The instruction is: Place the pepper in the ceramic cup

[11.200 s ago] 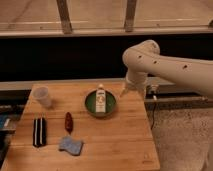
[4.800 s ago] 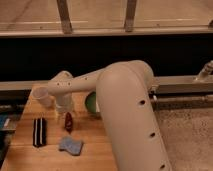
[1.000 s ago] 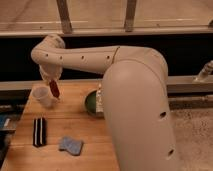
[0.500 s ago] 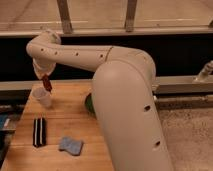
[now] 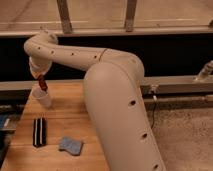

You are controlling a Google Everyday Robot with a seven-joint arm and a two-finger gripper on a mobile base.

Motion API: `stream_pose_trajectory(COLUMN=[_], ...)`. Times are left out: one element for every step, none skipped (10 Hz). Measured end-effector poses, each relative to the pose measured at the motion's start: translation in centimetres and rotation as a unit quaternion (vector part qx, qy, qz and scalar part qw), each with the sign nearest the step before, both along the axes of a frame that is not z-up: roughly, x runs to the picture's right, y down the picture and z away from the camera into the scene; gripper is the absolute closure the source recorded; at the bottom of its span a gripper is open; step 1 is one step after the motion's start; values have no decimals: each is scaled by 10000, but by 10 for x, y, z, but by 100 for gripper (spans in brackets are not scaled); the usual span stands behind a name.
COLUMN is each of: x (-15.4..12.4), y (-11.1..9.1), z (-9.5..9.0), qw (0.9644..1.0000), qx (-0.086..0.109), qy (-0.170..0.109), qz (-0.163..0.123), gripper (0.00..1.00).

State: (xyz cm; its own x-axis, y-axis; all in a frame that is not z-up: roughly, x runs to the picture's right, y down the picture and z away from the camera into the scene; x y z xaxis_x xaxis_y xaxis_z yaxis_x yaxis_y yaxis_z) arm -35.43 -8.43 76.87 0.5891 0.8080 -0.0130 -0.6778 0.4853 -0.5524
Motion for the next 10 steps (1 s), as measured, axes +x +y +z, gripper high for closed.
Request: stream_pose_trajectory(x=[-5, -9, -15, -18, -20, -23, -28, -31, -35, -40], y=[2, 3, 4, 5, 6, 7, 8, 9, 10, 11], z=[1, 1, 2, 3, 4, 5, 6, 7, 8, 9], qw=[10000, 9999, 9999, 9998, 9997, 9996, 9995, 9993, 9992, 9990], qx=[-20, -31, -53, -69, -81, -100, -124, -137, -157, -175], qy=[-47, -85, -136, -171, -197, -238, -282, -315, -351, -390], qz=[-24, -46, -69, -83, -89, -102, -118, -125, -148, -165], gripper=[100, 100, 100, 100, 100, 100, 100, 100, 100, 100])
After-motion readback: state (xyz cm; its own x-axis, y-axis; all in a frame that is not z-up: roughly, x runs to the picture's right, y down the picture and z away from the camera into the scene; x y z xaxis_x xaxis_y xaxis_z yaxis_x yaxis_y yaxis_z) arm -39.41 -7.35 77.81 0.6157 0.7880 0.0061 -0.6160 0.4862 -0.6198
